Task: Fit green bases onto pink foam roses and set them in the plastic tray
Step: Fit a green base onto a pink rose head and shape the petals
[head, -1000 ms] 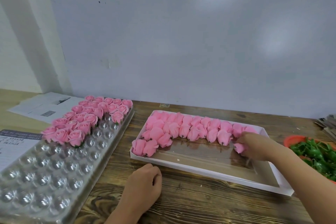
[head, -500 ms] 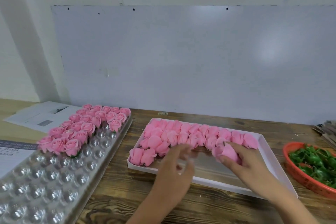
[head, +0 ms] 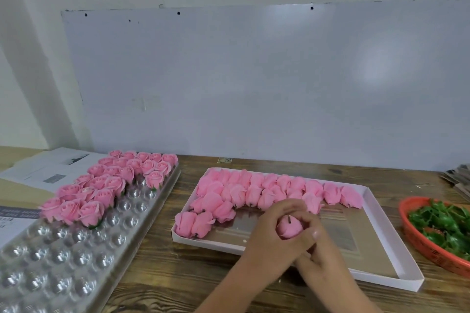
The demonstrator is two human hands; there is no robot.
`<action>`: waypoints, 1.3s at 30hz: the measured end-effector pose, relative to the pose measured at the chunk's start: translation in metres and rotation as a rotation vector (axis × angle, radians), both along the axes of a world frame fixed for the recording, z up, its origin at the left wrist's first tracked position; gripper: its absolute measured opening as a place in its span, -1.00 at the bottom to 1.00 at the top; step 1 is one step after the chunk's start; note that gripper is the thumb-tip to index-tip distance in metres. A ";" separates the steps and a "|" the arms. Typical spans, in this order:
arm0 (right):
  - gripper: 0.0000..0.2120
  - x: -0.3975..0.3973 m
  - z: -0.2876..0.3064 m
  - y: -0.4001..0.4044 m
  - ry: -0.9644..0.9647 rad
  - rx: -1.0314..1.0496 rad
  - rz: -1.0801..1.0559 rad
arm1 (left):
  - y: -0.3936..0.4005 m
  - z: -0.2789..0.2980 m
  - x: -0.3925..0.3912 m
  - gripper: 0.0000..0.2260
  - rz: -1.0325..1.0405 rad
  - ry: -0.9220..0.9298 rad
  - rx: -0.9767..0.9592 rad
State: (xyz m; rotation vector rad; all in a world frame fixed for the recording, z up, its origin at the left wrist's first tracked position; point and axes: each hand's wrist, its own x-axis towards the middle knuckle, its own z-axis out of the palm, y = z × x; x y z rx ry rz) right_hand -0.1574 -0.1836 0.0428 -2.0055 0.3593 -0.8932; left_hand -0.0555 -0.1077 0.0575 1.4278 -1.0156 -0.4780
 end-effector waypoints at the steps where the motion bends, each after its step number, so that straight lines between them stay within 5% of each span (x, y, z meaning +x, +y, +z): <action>1: -0.46 0.000 -0.001 -0.001 -0.013 0.034 -0.005 | 0.000 -0.003 -0.001 -0.68 0.000 0.011 -0.004; 9: -0.50 0.006 -0.015 0.002 -0.164 0.295 0.031 | -0.003 -0.018 -0.002 -0.81 0.110 0.111 -0.064; 14: -0.69 0.004 -0.011 0.000 -0.139 0.505 0.224 | 0.004 -0.015 -0.001 -0.84 0.055 0.266 -0.032; 23: -0.60 0.009 -0.020 0.005 -0.249 0.786 0.348 | 0.002 -0.009 -0.011 -0.92 0.053 0.379 -0.133; 28: -0.74 0.009 -0.015 0.008 -0.334 1.065 0.409 | 0.003 -0.018 -0.009 -0.84 -0.027 0.403 -0.135; 31: -0.72 0.007 -0.011 0.004 -0.358 1.234 0.472 | 0.005 -0.019 -0.007 -0.62 -0.121 0.359 -0.106; 36: -0.36 -0.002 -0.001 -0.005 -0.264 1.363 0.603 | 0.010 -0.016 0.002 -0.56 -0.196 0.124 -0.026; 39: -0.48 -0.006 0.002 -0.005 -0.214 1.367 0.673 | 0.013 -0.014 0.005 -0.56 -0.220 0.012 -0.039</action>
